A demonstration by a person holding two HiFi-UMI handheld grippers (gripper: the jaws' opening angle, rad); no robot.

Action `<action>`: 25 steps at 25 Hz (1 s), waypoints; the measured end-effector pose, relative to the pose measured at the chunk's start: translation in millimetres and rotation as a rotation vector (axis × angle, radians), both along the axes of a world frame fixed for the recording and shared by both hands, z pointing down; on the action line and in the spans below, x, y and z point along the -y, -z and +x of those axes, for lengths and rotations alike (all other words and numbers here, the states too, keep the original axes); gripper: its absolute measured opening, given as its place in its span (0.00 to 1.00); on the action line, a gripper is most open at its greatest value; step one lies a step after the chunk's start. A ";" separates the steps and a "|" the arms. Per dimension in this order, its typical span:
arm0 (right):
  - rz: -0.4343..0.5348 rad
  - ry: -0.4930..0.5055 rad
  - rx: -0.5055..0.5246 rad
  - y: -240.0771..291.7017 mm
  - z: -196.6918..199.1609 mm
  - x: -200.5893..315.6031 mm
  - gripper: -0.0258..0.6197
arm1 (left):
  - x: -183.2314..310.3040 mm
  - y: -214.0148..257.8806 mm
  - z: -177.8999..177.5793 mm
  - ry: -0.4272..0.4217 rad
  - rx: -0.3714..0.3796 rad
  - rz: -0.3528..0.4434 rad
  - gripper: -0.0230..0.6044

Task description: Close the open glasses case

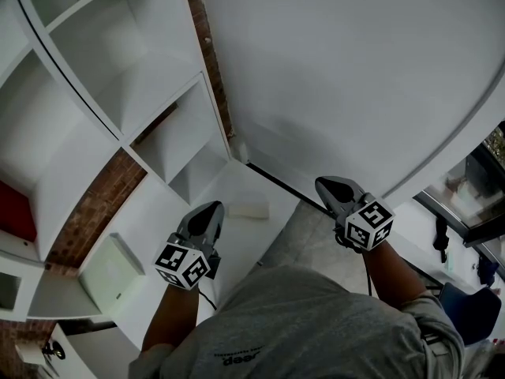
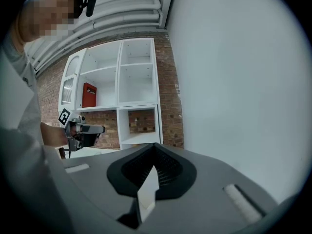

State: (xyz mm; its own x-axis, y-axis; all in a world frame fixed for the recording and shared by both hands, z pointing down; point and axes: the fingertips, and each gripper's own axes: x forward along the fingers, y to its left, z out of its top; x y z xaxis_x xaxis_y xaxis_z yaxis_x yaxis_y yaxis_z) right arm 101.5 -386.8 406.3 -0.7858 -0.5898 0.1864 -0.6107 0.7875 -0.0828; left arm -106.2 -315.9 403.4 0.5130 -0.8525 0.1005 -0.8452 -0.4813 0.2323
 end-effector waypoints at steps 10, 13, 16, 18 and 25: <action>0.006 0.008 -0.012 -2.4 -3.2 -1.6 0.05 | -1.4 -2.6 -2.0 0.003 -0.003 0.000 0.03; 0.005 0.007 -0.015 -3.5 -3.4 -1.3 0.05 | -1.3 -2.7 -2.8 0.005 -0.006 0.001 0.03; 0.007 0.010 -0.020 -3.6 -4.2 -1.0 0.05 | -0.7 -3.0 -1.9 0.004 -0.007 0.001 0.03; 0.010 0.013 -0.021 -3.3 -4.7 -1.1 0.05 | -0.5 -3.3 -1.0 0.003 -0.009 0.000 0.03; 0.014 0.017 -0.030 -4.5 -4.7 -2.6 0.05 | -1.6 -4.0 0.3 0.000 -0.011 0.000 0.03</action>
State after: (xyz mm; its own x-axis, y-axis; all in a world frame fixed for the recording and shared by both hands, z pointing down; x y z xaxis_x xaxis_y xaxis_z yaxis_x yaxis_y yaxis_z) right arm 96.8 -384.2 410.8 -0.7899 -0.5790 0.2018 -0.5991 0.7989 -0.0530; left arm -105.9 -314.3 407.4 0.5137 -0.8527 0.0950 -0.8429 -0.4809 0.2411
